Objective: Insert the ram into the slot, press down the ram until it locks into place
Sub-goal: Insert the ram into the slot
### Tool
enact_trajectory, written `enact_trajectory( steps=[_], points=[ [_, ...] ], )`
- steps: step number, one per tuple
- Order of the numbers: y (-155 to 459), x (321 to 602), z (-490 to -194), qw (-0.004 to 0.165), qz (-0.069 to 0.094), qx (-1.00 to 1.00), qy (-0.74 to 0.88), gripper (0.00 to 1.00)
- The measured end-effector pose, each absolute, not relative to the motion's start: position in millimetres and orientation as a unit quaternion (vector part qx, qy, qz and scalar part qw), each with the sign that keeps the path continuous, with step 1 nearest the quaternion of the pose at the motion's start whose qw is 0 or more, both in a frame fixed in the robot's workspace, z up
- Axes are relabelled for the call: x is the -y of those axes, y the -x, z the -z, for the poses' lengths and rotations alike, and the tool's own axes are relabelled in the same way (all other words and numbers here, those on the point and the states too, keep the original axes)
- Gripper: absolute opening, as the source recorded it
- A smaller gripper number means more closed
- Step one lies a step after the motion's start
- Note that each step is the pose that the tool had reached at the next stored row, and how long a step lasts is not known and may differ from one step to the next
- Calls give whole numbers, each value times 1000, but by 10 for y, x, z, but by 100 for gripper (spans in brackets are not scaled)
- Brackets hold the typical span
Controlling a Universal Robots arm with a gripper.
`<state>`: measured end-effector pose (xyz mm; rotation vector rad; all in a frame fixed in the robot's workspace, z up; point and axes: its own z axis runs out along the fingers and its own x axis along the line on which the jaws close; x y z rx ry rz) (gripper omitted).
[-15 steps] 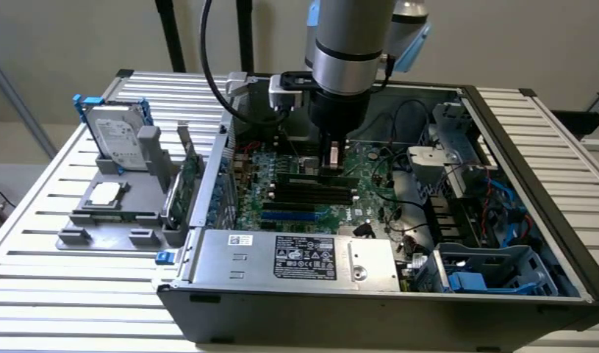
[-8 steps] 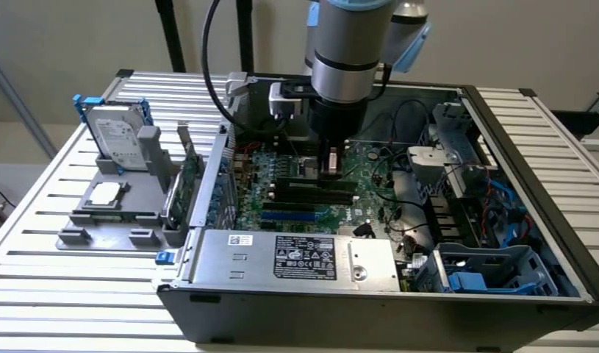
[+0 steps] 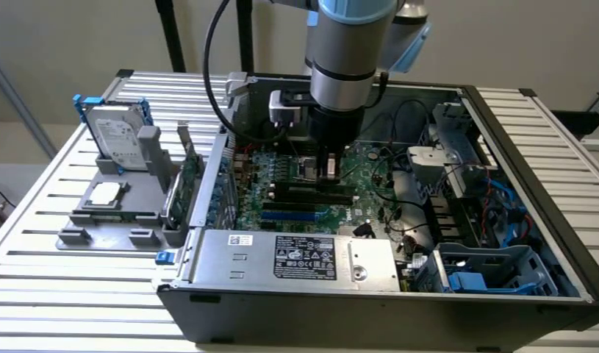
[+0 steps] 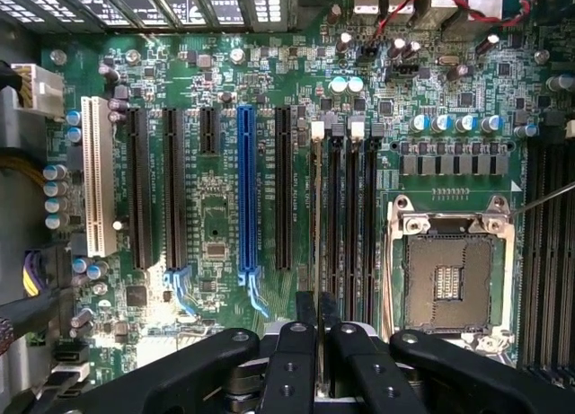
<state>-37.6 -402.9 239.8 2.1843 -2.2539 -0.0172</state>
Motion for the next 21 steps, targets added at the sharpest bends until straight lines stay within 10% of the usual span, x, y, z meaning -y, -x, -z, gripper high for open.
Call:
enact_trajectory(
  steps=[21],
  points=[
    [387, 4022, -2333, 2, 5, 713, -701, 13]
  ],
)
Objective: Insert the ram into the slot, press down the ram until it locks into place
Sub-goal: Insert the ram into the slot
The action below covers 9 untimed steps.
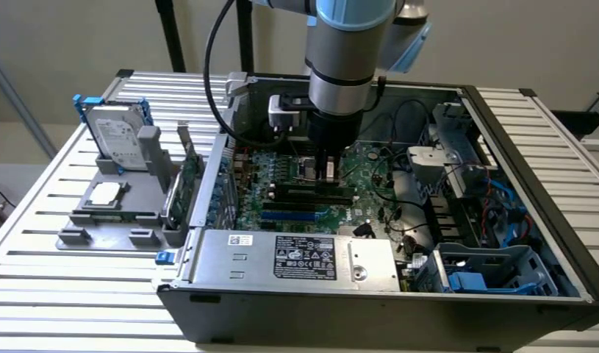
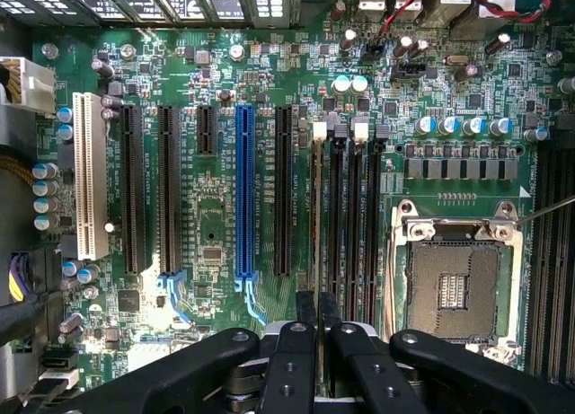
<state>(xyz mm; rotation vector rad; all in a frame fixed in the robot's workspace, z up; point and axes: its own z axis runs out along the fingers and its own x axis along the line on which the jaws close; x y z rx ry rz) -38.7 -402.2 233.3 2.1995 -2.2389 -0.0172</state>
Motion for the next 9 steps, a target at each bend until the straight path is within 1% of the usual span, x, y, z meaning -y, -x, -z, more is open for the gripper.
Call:
enact_trajectory(
  steps=[9],
  points=[
    [387, 4018, -2305, 2, 5, 713, -701, 13]
  ],
)
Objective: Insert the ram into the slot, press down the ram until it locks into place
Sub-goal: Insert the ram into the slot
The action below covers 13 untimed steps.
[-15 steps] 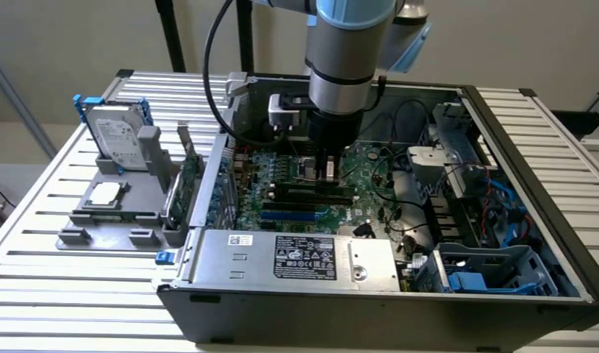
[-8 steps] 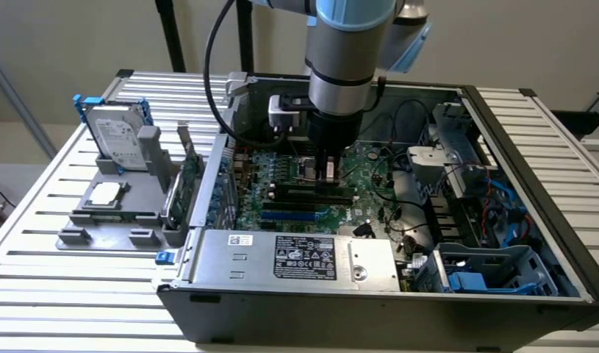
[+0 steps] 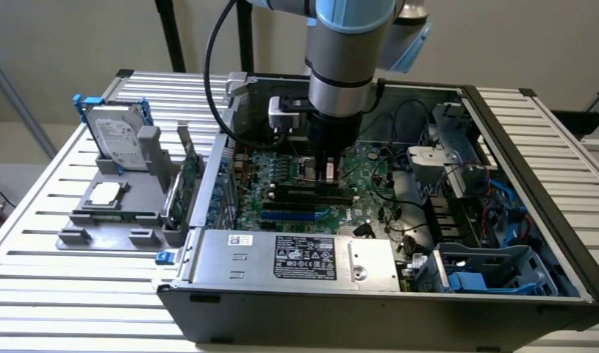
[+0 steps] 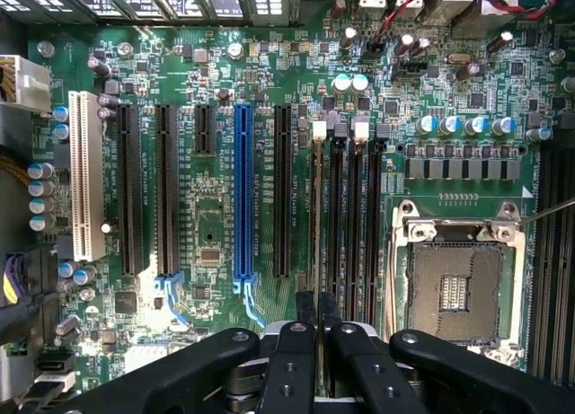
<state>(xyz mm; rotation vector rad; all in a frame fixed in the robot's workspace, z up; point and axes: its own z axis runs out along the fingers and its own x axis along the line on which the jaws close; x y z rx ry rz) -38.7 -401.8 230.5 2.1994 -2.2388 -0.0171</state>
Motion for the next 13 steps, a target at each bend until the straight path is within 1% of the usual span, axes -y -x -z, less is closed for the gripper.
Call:
enact_trajectory(
  steps=[13],
  points=[
    [391, 4015, -2277, 2, 5, 713, -701, 13]
  ],
)
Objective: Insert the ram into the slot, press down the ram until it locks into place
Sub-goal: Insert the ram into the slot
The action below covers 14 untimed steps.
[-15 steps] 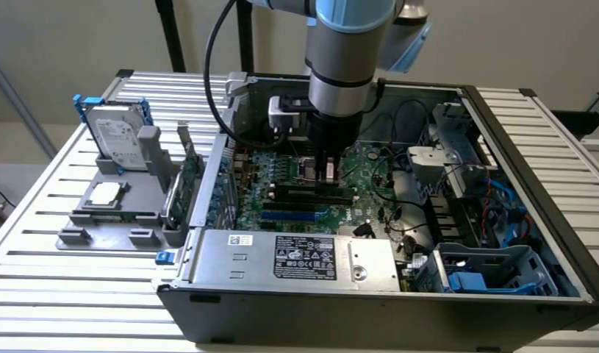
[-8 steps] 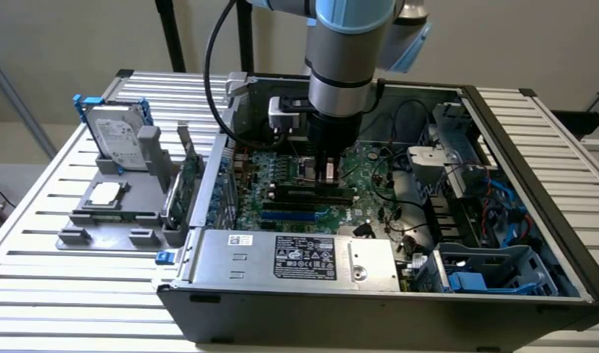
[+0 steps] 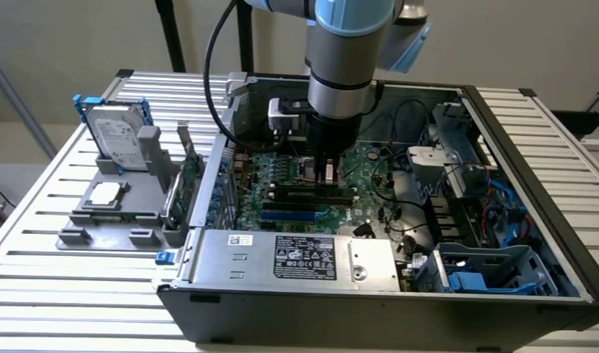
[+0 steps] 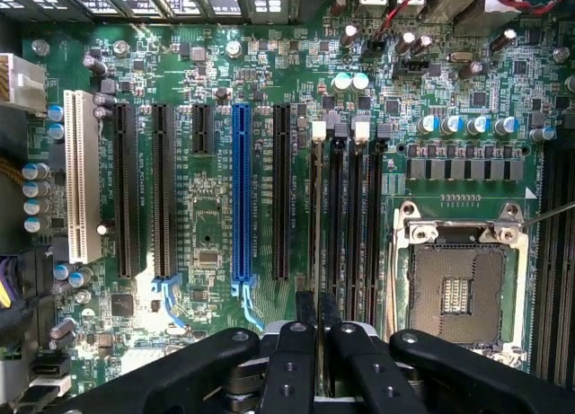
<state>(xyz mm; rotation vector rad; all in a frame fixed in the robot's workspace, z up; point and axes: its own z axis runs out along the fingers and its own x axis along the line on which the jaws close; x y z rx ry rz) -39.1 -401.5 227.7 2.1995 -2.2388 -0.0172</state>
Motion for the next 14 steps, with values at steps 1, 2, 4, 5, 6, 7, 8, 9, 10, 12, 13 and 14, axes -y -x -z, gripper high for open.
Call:
enact_trajectory(
  steps=[1, 2, 4, 5, 6, 7, 8, 9, 10, 12, 13, 14],
  points=[
    [391, 4015, -2278, 2, 5, 713, -701, 13],
    [392, 4015, -2277, 2, 5, 713, -701, 13],
    [392, 4015, -2283, 1, 5, 713, -701, 13],
    [392, 4016, -2292, 1, 6, 713, -701, 13],
    [392, 4016, -2301, 1, 6, 713, -701, 13],
    [392, 4018, -2312, 2, 5, 713, -701, 13],
    [392, 4018, -2315, 1, 6, 714, -701, 13],
    [392, 4018, -2315, 1, 6, 714, -701, 13],
    [392, 4018, -2315, 1, 6, 714, -701, 13],
    [392, 4018, -2315, 2, 6, 714, -701, 13],
    [392, 4019, -2314, 2, 5, 714, -701, 13],
    [393, 4019, -2313, 2, 5, 713, -701, 13]
  ],
)
